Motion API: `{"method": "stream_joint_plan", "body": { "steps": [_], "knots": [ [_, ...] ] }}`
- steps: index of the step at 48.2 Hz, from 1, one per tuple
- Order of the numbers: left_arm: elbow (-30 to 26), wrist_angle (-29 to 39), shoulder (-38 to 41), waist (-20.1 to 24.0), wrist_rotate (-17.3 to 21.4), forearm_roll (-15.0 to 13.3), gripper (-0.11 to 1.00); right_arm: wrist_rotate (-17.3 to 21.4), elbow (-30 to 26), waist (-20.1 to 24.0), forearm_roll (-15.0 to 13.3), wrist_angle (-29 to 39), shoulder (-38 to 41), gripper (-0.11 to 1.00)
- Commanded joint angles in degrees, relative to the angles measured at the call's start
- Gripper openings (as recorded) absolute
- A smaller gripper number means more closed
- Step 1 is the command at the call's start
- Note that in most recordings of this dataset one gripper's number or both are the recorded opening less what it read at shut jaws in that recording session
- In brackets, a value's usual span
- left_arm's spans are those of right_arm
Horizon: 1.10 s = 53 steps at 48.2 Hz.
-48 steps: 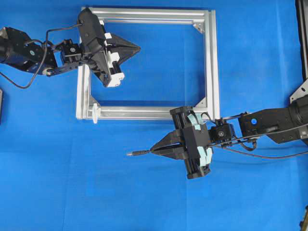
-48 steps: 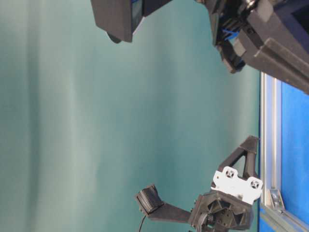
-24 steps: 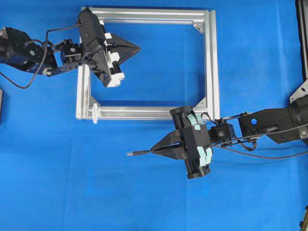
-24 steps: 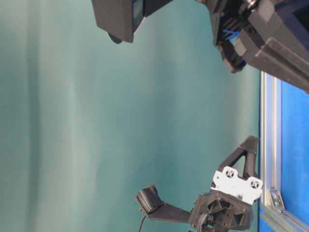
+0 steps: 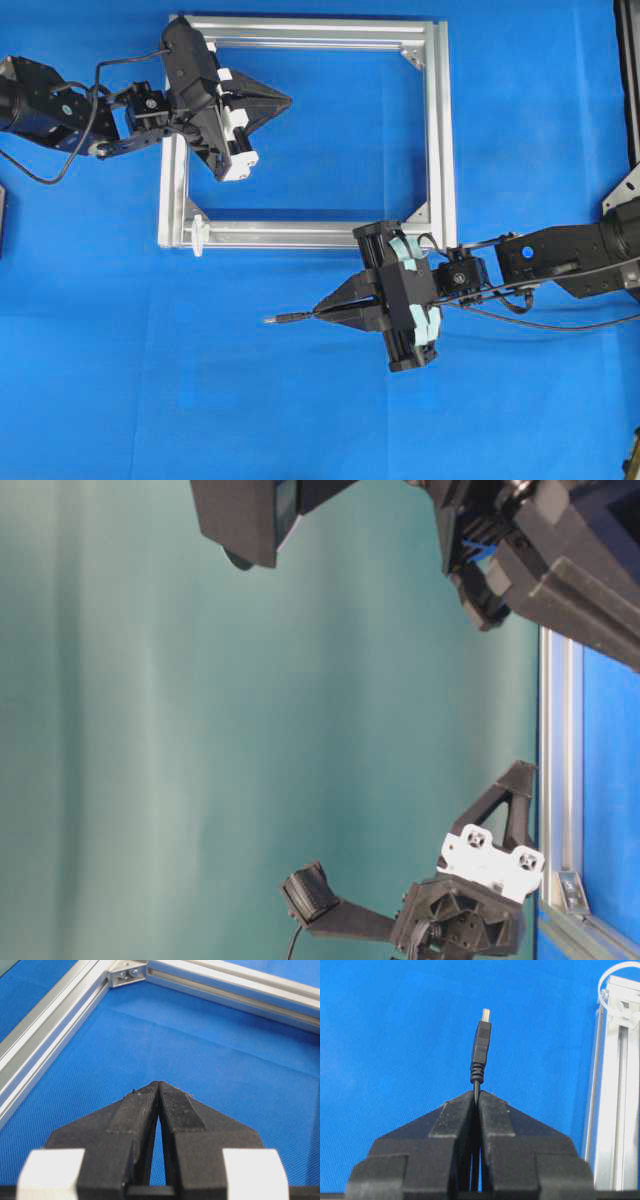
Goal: Insert the wire through the string loop located on the left side.
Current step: 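Move the right gripper with the cable toward the frame's lower edge, then carry the cable plug left along the frame toward the white loop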
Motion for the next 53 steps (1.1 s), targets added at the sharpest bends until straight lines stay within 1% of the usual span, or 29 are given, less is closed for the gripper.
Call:
{"method": "stream_joint_plan", "body": {
  "steps": [1, 9, 19, 29, 43, 53],
  "knots": [
    [-0.35, -0.26, -1.93, -0.09, -0.09, 0.18, 0.0, -0.18, -0.35, -0.44, -0.09, -0.26, -1.58, -0.01],
    [-0.35, -0.26, -1.93, -0.26, -0.09, 0.18, 0.0, -0.79, -0.26, -2.64, -0.09, 0.0, -1.67, -0.01],
    [-0.35, -0.26, -1.93, -0.44, -0.09, 0.18, 0.0, -0.97, 0.44, -7.82, -0.09, 0.09, -1.67, -0.01],
    [-0.26, -0.26, -1.93, -0.44, -0.09, 0.18, 0.0, -1.23, 1.14, -11.87, -0.09, 0.09, -1.58, -0.01],
    [-0.35, -0.09, -1.93, -0.44, -0.09, 0.18, 0.0, -1.41, 1.05, -12.13, -0.09, -0.18, -1.49, -0.01],
    [-0.35, -0.09, -1.93, -0.35, -0.09, 0.18, 0.0, -1.41, -2.29, -12.13, -0.09, -0.35, 0.79, -0.01]
  ]
}}
